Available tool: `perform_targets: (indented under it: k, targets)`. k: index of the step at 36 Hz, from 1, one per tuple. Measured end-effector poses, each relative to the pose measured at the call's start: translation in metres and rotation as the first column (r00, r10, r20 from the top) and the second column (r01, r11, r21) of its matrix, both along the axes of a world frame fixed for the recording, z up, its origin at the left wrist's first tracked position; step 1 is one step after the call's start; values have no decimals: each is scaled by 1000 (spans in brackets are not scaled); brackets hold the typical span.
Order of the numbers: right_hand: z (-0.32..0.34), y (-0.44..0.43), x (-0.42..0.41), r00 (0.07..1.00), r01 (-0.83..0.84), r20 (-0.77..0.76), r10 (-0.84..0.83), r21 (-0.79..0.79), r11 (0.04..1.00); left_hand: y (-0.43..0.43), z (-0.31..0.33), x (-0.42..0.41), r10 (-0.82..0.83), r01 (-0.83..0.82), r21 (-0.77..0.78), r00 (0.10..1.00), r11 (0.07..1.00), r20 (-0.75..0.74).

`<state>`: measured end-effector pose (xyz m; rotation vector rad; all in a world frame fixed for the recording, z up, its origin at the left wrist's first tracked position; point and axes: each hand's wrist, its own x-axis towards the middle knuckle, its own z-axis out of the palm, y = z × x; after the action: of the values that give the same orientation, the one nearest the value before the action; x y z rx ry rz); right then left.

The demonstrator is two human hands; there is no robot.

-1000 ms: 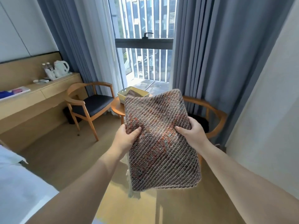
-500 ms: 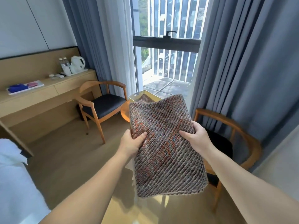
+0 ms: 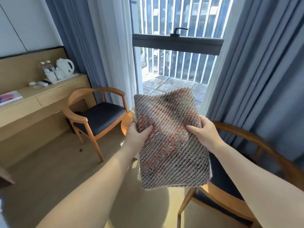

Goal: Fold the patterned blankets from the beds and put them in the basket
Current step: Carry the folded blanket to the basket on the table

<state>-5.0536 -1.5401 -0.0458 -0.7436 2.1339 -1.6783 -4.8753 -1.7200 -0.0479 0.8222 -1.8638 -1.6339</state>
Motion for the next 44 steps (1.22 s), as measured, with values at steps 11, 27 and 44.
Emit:
perform_targets:
  k: [11,27,44]
  targets:
    - [-14,-94,-86,1000,-29,2,29,-39,999,-96,-13,-85,16,-17,5,998,1000,54]
    - [-2,-201,-267,1000,-25,7,26,-87,996,-193,2,-262,51,-49,-29,996,998,75]
    - [-13,-329,-396,998,64,13,-64,10,998,-329,-18,-407,-35,29,104,998,994,56]
